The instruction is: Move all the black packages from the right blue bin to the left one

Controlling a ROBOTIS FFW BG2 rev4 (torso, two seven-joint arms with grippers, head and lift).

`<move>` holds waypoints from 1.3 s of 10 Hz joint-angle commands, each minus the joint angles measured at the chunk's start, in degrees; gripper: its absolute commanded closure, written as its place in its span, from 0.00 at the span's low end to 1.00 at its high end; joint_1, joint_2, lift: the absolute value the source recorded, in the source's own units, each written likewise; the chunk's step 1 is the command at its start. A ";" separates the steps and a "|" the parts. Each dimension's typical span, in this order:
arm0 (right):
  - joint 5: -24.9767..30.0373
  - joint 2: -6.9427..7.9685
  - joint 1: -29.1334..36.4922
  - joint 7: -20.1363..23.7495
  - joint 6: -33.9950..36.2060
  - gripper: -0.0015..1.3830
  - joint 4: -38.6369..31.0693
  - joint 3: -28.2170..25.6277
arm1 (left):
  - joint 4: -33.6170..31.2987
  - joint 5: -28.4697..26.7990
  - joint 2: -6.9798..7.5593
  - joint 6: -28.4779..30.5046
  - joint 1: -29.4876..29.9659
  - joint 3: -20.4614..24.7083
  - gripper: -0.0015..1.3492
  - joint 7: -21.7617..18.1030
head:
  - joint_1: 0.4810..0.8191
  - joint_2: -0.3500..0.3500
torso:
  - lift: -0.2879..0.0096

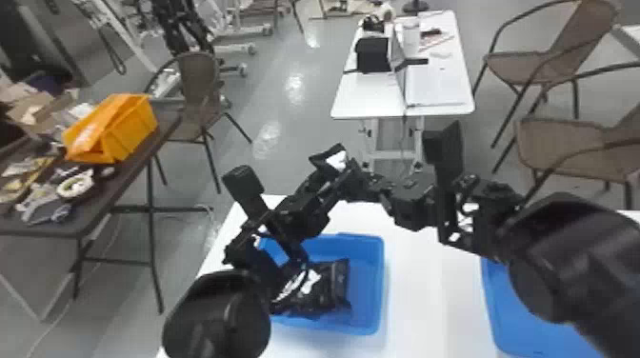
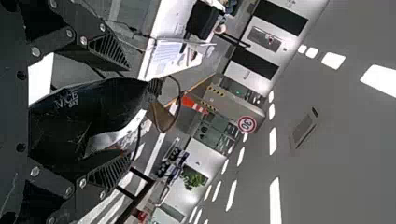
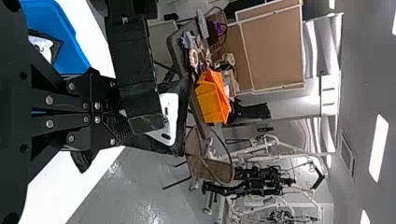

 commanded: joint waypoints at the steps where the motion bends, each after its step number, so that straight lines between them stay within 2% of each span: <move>1: 0.07 0.03 -0.08 0.01 -0.21 0.83 0.09 0.00 | -0.02 1.13 -0.06 -2.17 0.49 -0.42 0.90 0.03 | 0.57 0.84 | 0.97; 4: 0.07 -0.06 -0.08 0.01 -0.21 0.83 0.18 0.00 | -0.11 2.27 -1.29 -4.63 1.80 0.02 0.90 1.09 | 0.56 0.84 | 0.97; 10: 0.33 0.03 -0.08 0.36 -1.44 0.81 0.45 0.00 | -0.11 2.27 -1.44 -7.62 2.42 -0.69 0.90 1.27 | 0.55 0.85 | 0.97; 11: 0.51 0.03 0.09 0.62 -2.23 0.72 0.71 -0.09 | -0.11 2.18 -1.44 -8.23 2.68 -0.51 0.90 1.27 | 0.55 0.85 | 0.97; 12: 1.83 0.20 0.71 1.86 -4.16 0.41 0.97 -1.14 | -0.20 2.18 -1.44 -8.59 3.03 -0.07 0.90 1.53 | 0.54 0.85 | 0.97; 13: 6.40 0.38 3.26 2.65 -4.69 0.08 -1.05 -4.48 | -0.46 1.83 -1.44 -9.38 3.47 0.37 0.90 1.79 | 0.54 0.85 | 0.97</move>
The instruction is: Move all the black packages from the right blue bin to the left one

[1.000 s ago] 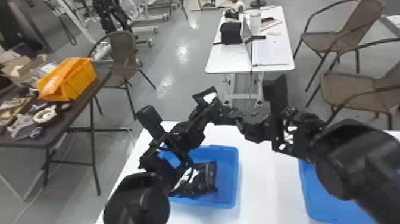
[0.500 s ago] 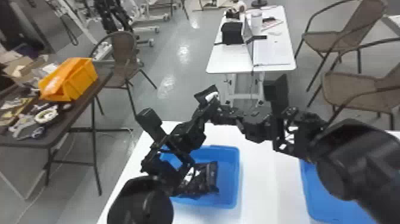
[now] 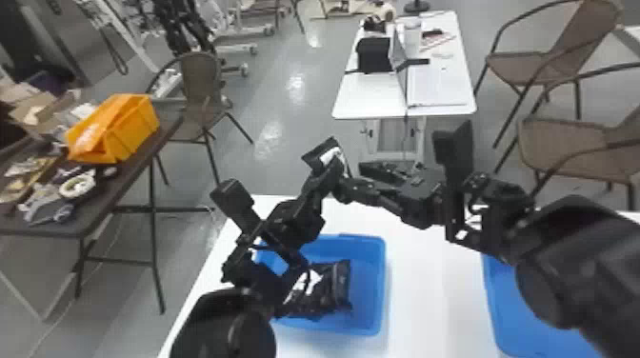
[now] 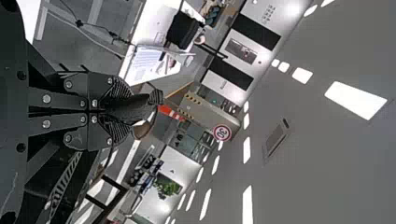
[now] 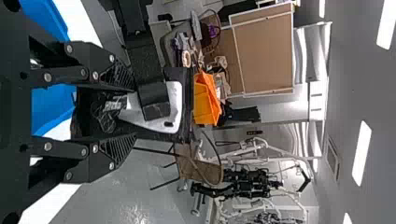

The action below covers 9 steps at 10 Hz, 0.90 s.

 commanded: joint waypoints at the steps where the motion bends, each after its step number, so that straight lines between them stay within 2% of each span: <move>1: 10.98 0.25 6.35 0.11 -0.96 0.02 -6.71 -6.83 | -0.71 -1.18 -0.15 -0.72 0.66 0.96 0.90 0.26 | 0.54 0.85 | 0.97; 2: 14.76 0.60 11.63 -0.15 -0.87 0.11 -11.37 -12.36 | -0.89 -2.15 -0.15 -1.33 1.28 1.84 0.90 0.43 | 0.52 0.83 | 0.97; 3: 18.54 1.57 17.43 -1.82 0.10 0.17 -16.20 -18.08 | -0.97 -4.26 -0.15 -2.12 2.16 2.80 0.90 0.52 | 0.52 0.80 | 0.97; 5: 23.28 5.43 27.62 -4.72 0.98 0.21 -22.35 -27.66 | -0.97 -11.64 -0.15 -2.56 4.88 5.35 0.90 0.69 | 0.57 0.73 | 0.97; 6: 24.78 7.28 31.14 -5.86 1.15 0.21 -24.29 -30.38 | -0.89 -16.03 -0.15 -1.51 6.55 6.49 0.90 0.69 | 0.63 0.69 | 0.97; 7: 25.57 8.07 32.90 -6.65 1.42 0.21 -25.17 -31.61 | -0.62 -21.40 -0.15 -1.25 8.22 7.46 0.90 0.69 | 0.63 0.66 | 0.97; 8: 25.48 7.98 33.51 -7.09 1.42 0.21 -25.52 -32.05 | 0.87 -26.05 -0.15 -1.69 8.93 7.73 0.90 0.61 | 0.63 0.65 | 0.97; 9: 25.13 7.98 33.77 -7.18 1.59 0.21 -25.43 -32.49 | 3.86 -27.11 -0.15 -3.44 9.10 7.55 0.90 0.52 | 0.63 0.65 | 0.97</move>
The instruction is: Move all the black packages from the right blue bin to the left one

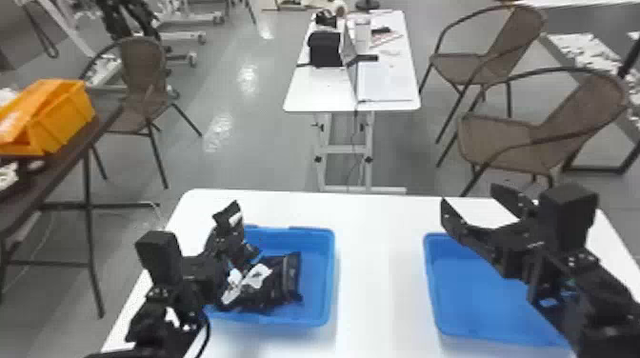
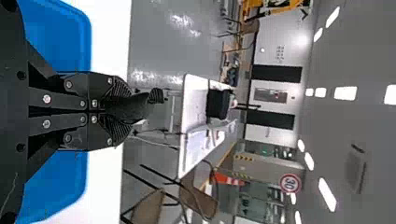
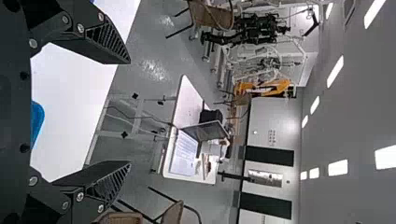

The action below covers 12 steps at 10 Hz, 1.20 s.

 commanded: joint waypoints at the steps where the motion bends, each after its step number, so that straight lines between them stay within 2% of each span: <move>1: -0.33 0.00 0.30 -0.09 0.05 0.21 0.07 -0.44 | 4.13 -0.85 -0.15 -0.71 -0.01 -0.07 0.90 -0.19 | 0.63 0.65 | 0.97; 2: -0.42 0.00 0.30 -0.09 0.05 0.21 0.16 -0.44 | 7.03 0.73 -0.15 -3.44 -0.27 -0.07 0.63 -1.95 | 0.63 0.65 | 0.97; 3: -0.51 -0.08 0.21 -0.09 0.05 0.21 0.42 -0.44 | 7.38 1.53 -0.15 -4.58 -0.27 -0.25 0.18 -2.82 | 0.63 0.64 | 0.97; 4: -0.95 -0.08 0.21 -0.09 0.05 0.21 0.86 -0.53 | 7.12 3.02 -0.15 -5.28 -0.27 -0.95 0.00 -3.00 | 0.63 0.63 | 0.97; 5: -2.09 -0.26 0.39 -0.09 0.05 0.21 1.39 -0.88 | 6.85 5.04 -0.15 -7.30 -0.36 -2.01 0.05 -3.09 | 0.63 0.63 | 0.97; 6: -2.44 -0.26 0.56 -0.27 0.05 0.21 1.30 -1.14 | 5.45 6.45 -0.15 -8.80 -0.27 -2.53 0.05 -2.82 | 0.63 0.61 | 0.97; 8: -2.44 -0.26 1.62 -2.02 -2.50 0.21 -0.28 -1.23 | 0.00 5.04 -0.15 -12.31 0.52 -2.36 0.05 -1.86 | 0.63 0.59 | 0.97; 10: -4.11 0.09 5.05 -4.84 -6.54 0.21 -1.69 -1.14 | -3.60 4.78 -0.15 -20.22 4.56 -2.27 0.01 2.36 | 0.63 0.59 | 0.97; 12: -7.01 0.18 10.41 -6.07 -11.55 0.21 -3.27 -1.49 | -5.71 5.39 -0.15 -23.30 10.01 -1.30 0.00 3.24 | 0.63 0.62 | 0.97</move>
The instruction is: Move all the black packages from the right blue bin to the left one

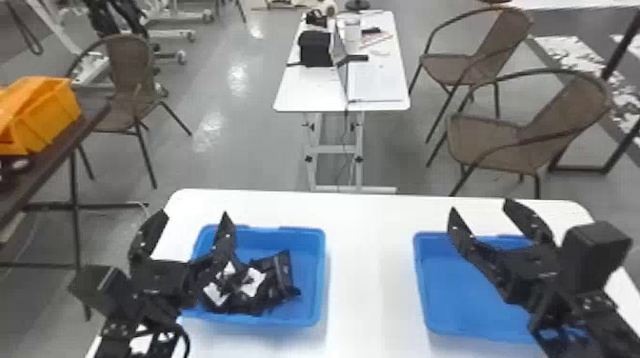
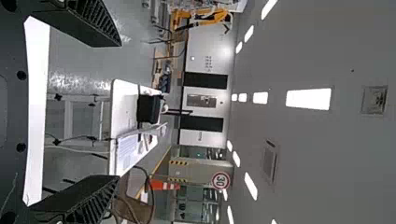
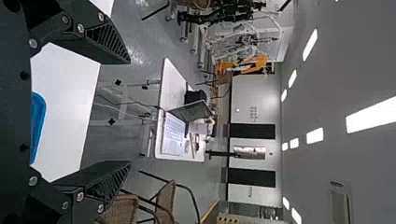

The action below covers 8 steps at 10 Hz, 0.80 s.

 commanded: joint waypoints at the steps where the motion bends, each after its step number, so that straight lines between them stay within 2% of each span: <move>1: -1.92 -0.07 4.90 0.10 -2.21 0.21 -1.76 -0.56 | -1.90 -0.59 -0.15 -1.74 5.02 0.53 0.00 -0.01 | 0.63 0.63 | 0.97; 3: -3.50 -0.34 11.50 0.01 -3.53 0.21 -3.69 -0.65 | -5.24 -4.98 -0.15 -2.53 10.91 0.44 0.00 1.04 | 0.63 0.65 | 0.97; 5: -6.49 -0.34 17.12 0.19 -5.46 0.21 -4.39 -1.96 | -9.46 -8.15 -0.15 -0.86 15.83 1.40 0.00 2.63 | 0.63 0.66 | 0.97; 6: -6.57 0.19 21.60 -1.57 -6.78 0.21 -5.10 -1.96 | -12.27 -11.22 -0.15 -0.07 18.46 0.26 0.00 7.37 | 0.63 0.67 | 0.97; 7: -6.66 2.39 22.48 -3.15 -9.77 0.21 -4.04 -1.96 | -12.27 -10.08 -0.15 -0.16 18.38 -0.62 0.00 9.04 | 0.63 0.67 | 0.97; 8: -3.32 3.41 21.51 0.81 -9.59 0.21 -4.04 -3.55 | -12.71 -10.35 -0.15 0.46 18.29 -1.85 0.00 9.92 | 0.63 0.66 | 0.97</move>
